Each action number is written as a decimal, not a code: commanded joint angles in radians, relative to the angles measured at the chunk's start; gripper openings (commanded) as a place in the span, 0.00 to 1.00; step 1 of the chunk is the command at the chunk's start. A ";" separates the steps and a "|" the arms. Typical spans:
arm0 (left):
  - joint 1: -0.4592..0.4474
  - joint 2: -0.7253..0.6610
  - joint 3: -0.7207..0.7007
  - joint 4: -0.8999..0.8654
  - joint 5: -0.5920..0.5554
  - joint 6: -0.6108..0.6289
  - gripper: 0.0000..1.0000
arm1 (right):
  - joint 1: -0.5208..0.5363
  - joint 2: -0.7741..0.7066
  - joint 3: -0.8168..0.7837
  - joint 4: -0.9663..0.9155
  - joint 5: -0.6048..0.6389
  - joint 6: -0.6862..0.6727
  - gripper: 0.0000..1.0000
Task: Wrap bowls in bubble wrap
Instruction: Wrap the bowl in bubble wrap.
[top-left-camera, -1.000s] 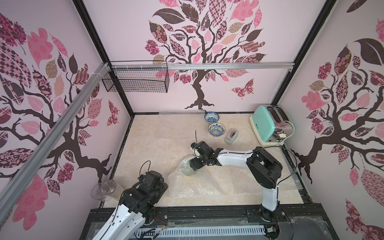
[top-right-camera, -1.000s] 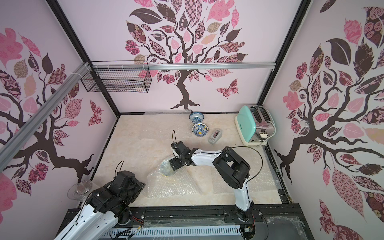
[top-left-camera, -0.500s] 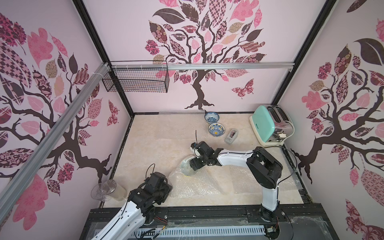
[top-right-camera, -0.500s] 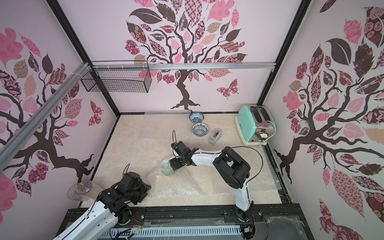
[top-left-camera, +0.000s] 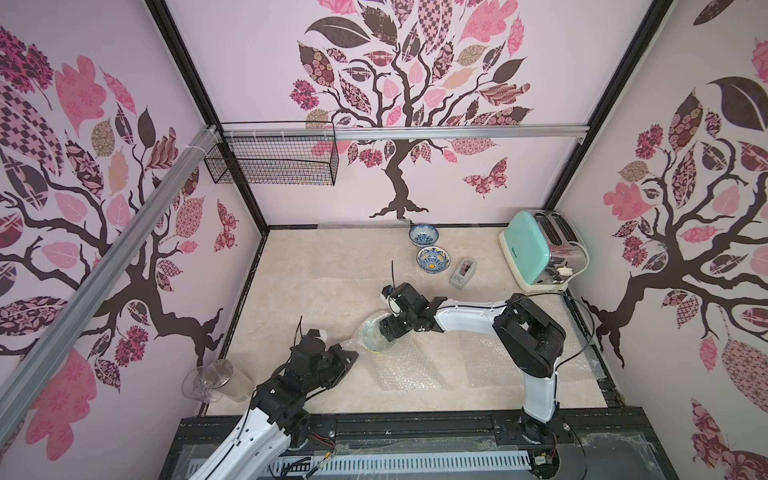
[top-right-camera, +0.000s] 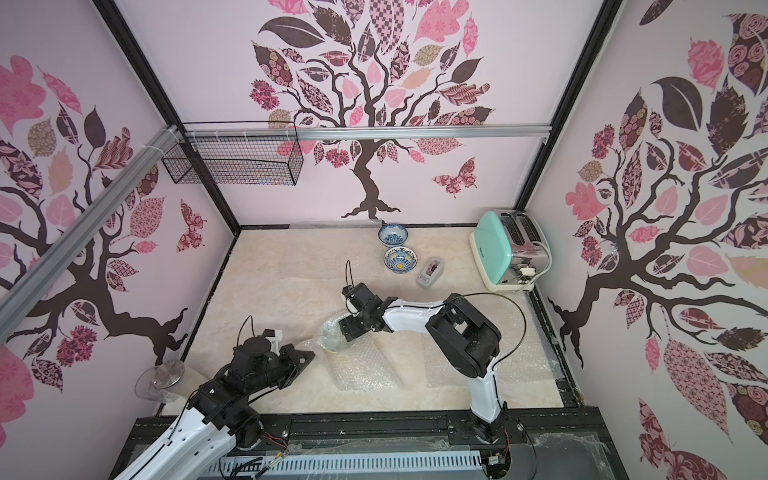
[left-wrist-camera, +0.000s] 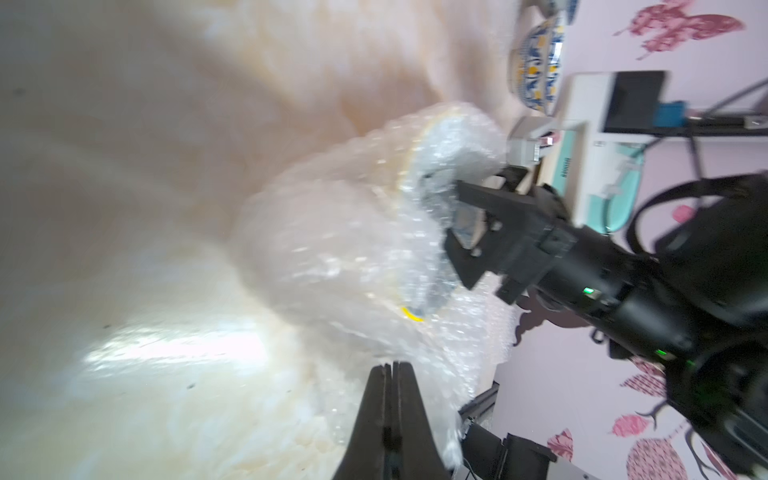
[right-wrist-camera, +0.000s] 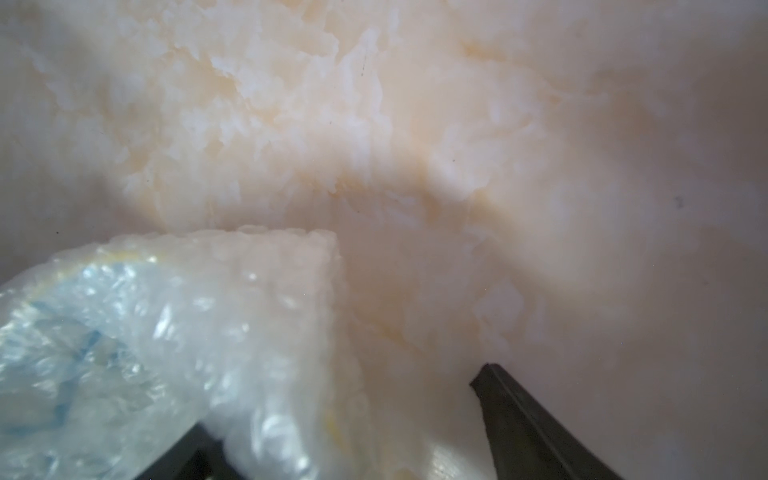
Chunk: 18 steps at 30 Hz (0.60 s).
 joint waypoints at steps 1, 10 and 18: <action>0.000 0.005 0.016 0.147 0.039 0.099 0.00 | -0.007 0.030 -0.041 -0.092 0.003 0.005 0.83; 0.001 0.262 0.080 0.326 0.052 0.255 0.00 | -0.007 0.037 -0.043 -0.088 -0.003 0.006 0.83; 0.006 0.482 0.156 0.403 0.051 0.313 0.00 | -0.007 0.036 -0.044 -0.085 -0.005 0.006 0.83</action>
